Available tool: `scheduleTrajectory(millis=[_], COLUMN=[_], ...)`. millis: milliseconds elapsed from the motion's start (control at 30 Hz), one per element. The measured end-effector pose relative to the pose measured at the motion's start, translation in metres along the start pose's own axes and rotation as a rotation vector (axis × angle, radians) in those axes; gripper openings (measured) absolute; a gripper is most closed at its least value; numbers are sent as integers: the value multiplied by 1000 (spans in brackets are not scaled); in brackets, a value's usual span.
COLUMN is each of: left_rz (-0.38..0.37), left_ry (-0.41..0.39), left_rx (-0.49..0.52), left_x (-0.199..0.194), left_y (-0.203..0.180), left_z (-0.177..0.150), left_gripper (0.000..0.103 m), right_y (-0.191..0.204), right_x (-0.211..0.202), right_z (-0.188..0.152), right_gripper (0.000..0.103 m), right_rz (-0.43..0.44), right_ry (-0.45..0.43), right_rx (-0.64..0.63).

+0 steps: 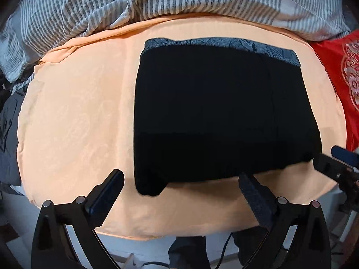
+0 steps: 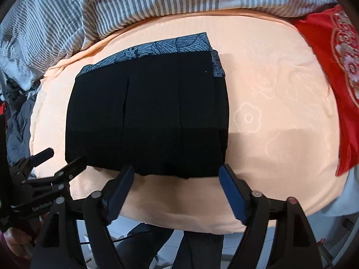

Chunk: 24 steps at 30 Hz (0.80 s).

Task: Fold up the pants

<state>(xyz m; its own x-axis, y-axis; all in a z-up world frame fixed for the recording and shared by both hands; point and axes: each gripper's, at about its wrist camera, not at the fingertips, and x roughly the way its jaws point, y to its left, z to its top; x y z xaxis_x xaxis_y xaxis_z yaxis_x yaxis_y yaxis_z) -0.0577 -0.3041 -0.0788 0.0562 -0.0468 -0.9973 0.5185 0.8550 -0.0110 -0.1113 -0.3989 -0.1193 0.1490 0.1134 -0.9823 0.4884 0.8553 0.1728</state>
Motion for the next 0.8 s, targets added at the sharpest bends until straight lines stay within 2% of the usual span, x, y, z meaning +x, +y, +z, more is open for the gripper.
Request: scheduleTrajectory(millis=[100, 133, 533, 800], left_rz=[3, 8, 34, 49], left_ry=[5, 4, -17, -26], left_rx=[-1, -3, -2, 5], left_x=[-4, -5, -17, -20], left_y=[4, 5, 5, 1], left_z=[-9, -12, -23, -24], left_gripper=[103, 103, 103, 103], right_y=[4, 5, 18, 19], right_x=[-7, -9, -15, -21], right_z=[-8, -11, -19, -15], right_gripper=[101, 103, 103, 103], right_rz=[-19, -26, -125, -123], right_ry=[-24, -34, -66, -82], right_rx=[16, 22, 20, 29])
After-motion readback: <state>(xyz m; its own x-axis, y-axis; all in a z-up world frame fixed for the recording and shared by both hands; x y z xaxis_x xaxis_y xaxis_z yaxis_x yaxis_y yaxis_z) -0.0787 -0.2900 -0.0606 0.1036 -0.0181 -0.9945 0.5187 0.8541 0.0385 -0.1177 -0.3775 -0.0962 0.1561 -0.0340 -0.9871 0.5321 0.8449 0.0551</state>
